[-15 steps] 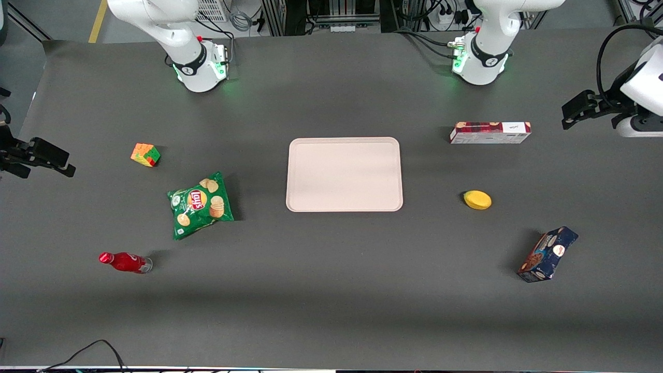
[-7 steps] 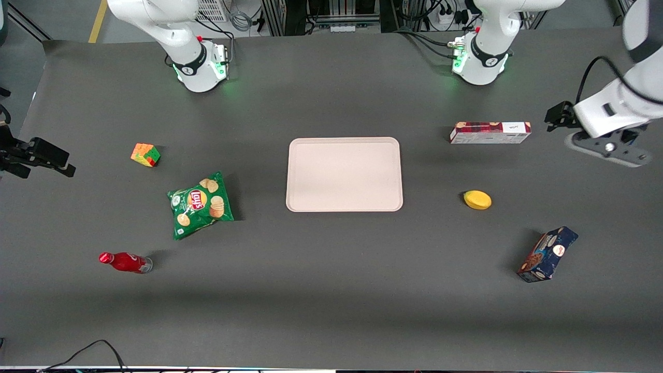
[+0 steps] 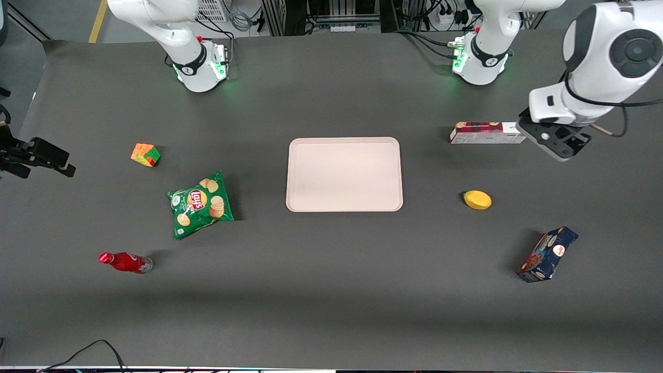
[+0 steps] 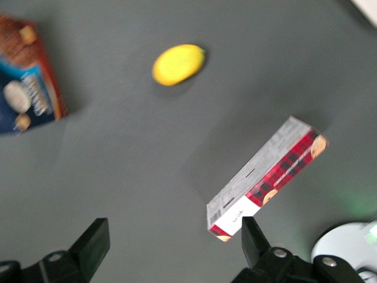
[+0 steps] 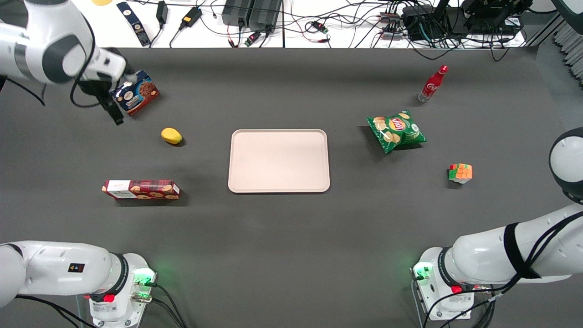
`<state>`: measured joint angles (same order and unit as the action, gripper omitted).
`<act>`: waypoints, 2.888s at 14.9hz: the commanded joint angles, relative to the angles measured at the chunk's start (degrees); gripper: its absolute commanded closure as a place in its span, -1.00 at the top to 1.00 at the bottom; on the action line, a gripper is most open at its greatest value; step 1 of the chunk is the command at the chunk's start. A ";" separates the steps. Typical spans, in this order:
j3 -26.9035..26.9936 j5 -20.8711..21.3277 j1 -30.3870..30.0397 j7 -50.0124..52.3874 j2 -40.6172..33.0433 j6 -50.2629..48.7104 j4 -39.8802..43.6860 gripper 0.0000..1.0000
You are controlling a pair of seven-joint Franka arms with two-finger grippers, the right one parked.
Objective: Place red cookie box on tray
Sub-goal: 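Move the open left gripper down over the red plaid cookie box, then close the left gripper on the cookie box's end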
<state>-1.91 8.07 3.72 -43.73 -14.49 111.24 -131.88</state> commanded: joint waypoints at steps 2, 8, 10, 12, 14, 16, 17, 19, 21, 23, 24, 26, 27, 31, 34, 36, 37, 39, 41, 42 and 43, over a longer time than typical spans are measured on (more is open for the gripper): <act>0.41 0.54 0.32 -11.46 -10.61 12.21 -19.15 1.00; 2.17 -1.04 0.06 -22.45 -12.40 25.59 -31.31 1.00; 2.17 -1.04 0.23 -22.45 -12.49 28.67 -34.22 1.00; 2.08 -0.95 0.32 -22.45 -12.40 32.27 -37.12 1.00; 2.08 -0.95 0.41 -22.45 -11.61 33.26 -37.83 1.00; 2.08 -1.04 0.41 -24.11 -10.74 33.34 -37.83 1.00; 2.08 -1.04 0.41 -24.20 -10.03 33.43 -37.83 1.00; 2.08 -1.04 0.41 -25.25 -9.15 33.61 -37.83 1.00; 2.08 -1.04 0.41 -25.26 -8.10 33.78 -37.83 1.00; 2.08 -1.04 0.93 -25.87 -7.57 33.70 -37.83 1.00; 2.08 -1.04 1.37 -26.05 -7.13 33.70 -37.83 1.00; 2.08 -1.04 1.46 -27.36 -5.64 33.78 -37.83 1.00; 2.17 -1.12 1.38 -28.76 -4.94 33.78 -37.83 1.00; 2.43 -1.21 0.85 -34.21 -0.03 37.81 -37.83 1.00; 3.31 -1.30 0.85 -35.10 1.66 38.70 -37.83 1.00; 3.31 -1.21 0.85 -35.19 2.62 39.58 -37.83 1.00; 3.49 -1.21 0.76 -35.19 3.67 39.93 -37.83 1.00; 3.66 -1.30 0.76 -35.28 4.74 41.68 -37.83 1.00; 3.93 -1.21 0.76 -35.37 4.74 41.69 -37.83 0.98; 4.01 -1.30 0.76 -35.89 4.74 41.78 -37.83 0.66; 4.02 -1.30 0.76 -37.11 4.74 41.69 -37.83 0.16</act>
<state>1.52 7.56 4.54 -77.53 -7.09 149.68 -165.16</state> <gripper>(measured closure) 0.013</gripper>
